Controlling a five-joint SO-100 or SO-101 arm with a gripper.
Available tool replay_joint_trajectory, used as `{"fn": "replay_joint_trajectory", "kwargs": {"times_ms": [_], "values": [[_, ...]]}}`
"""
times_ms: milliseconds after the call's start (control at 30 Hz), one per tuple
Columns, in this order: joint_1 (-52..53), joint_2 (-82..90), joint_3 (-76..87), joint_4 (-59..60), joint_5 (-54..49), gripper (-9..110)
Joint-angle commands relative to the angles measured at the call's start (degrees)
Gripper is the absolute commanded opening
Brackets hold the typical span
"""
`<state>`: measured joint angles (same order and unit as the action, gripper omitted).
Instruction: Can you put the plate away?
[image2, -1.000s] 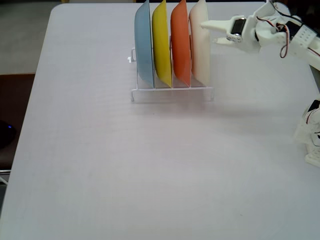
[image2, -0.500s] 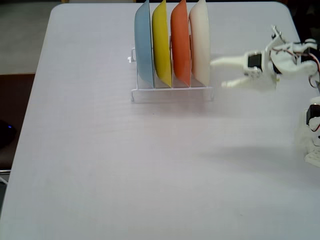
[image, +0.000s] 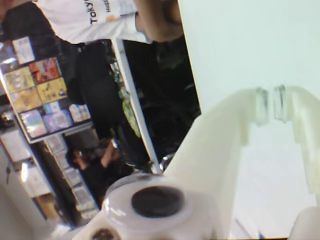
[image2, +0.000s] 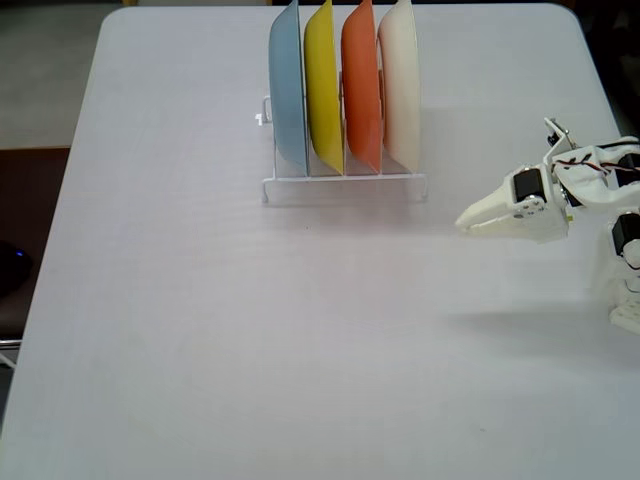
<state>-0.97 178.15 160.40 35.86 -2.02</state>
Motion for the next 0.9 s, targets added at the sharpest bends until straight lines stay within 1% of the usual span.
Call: {"fn": "replay_joint_trajectory", "kwargs": {"times_ms": [0,133,233,367,700,867], "values": [[0.88,4.04,2.37,-0.97,0.79,0],[1.85,7.56,6.94,-0.62,2.11,0],[2.20,10.99,8.61,2.64,2.29,0],[2.81,11.43,10.28,4.39,1.85,0],[2.55,11.51,14.77,3.16,-0.26,0],[2.46,11.51,16.44,1.85,0.62,0]]}}
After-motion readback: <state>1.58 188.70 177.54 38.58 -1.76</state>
